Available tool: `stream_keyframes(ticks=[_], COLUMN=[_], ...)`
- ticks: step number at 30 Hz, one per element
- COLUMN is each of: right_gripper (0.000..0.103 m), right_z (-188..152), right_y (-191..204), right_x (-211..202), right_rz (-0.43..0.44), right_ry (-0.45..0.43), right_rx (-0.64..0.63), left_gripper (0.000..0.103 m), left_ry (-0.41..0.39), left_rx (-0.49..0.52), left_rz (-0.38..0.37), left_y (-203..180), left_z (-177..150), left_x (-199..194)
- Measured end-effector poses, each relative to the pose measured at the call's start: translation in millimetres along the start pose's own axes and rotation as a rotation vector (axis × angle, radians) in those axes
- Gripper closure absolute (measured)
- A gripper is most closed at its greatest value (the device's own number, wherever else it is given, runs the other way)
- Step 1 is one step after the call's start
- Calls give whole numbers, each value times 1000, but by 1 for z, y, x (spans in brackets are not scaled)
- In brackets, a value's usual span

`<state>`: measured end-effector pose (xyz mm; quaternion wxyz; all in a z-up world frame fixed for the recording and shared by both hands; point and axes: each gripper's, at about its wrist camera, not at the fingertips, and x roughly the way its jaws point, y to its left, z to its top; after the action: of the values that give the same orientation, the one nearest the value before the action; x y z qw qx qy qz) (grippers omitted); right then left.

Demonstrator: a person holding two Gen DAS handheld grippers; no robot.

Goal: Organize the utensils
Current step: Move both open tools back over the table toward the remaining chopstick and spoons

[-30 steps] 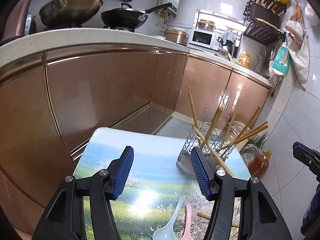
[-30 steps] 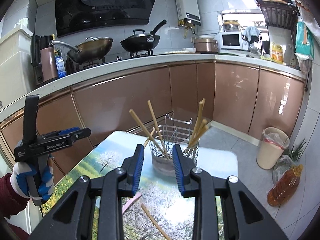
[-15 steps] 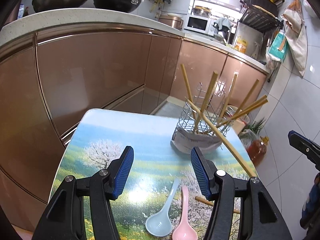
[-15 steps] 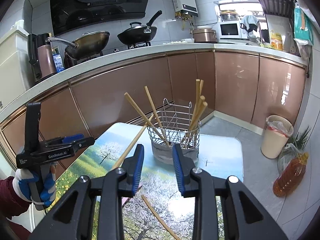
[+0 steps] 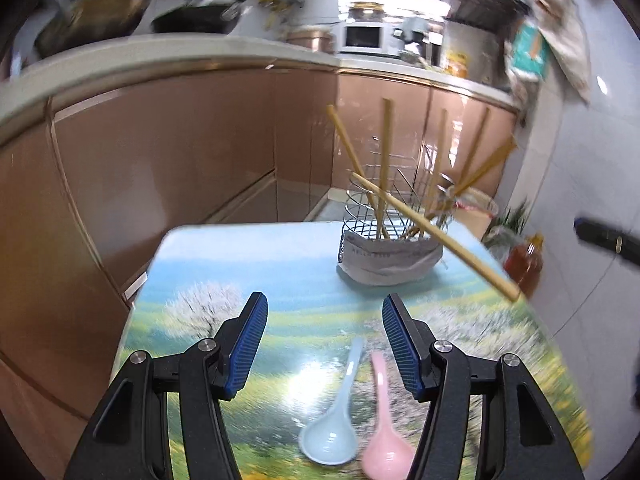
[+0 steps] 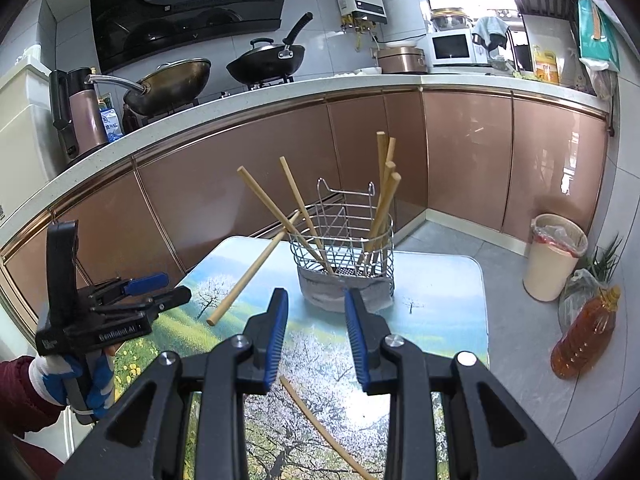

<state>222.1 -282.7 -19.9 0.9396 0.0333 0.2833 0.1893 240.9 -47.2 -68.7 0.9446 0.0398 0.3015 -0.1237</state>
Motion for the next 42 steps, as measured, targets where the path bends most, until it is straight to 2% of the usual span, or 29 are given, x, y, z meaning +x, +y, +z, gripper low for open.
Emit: stream_keyframes(ticks=[8,18,20,22,23,27,28,30,34,40,42], right_gripper=[75,75,75,75,75,75,75,75,75,75,75], right_z=[-10,-21,-23,-25,-26,-29,-29,-30,-33,-33,-34], right_y=[-17,-32,-36,-41,-44,-51,-52,-54,-58,-62,-63], right_x=[5,26,29,31,32,33,33,32,29,25,24], right_rz=[-36,-58,-63,-69,-72,-77,-77,-78,-83,-87,-87], right_ry=[27,78,85,91,93,97,97,94,90,85,82], right_rx=[36,68,75,82,87,100,103,107,115,129,131], left_gripper=[43,43,43,45,48,67,69,82,87,89,94], left_ry=[-188,-378,-406,-420,-427,-429,-425,-405,-413,-416,-432], left_rx=[358,677,710,725,727,728,726,714,675,543,509], left_rz=[33,109,106,85,75,36,30,15,16,-44,-46], left_y=[-32,-77,-84,-89,-92,-99,-101,-102,-100,-84,-80], left_z=[-14,-30,-32,-31,-29,-23,-22,-16,-7,24,33], left_x=[-8,15,18,19,20,19,20,21,16,-4,-12])
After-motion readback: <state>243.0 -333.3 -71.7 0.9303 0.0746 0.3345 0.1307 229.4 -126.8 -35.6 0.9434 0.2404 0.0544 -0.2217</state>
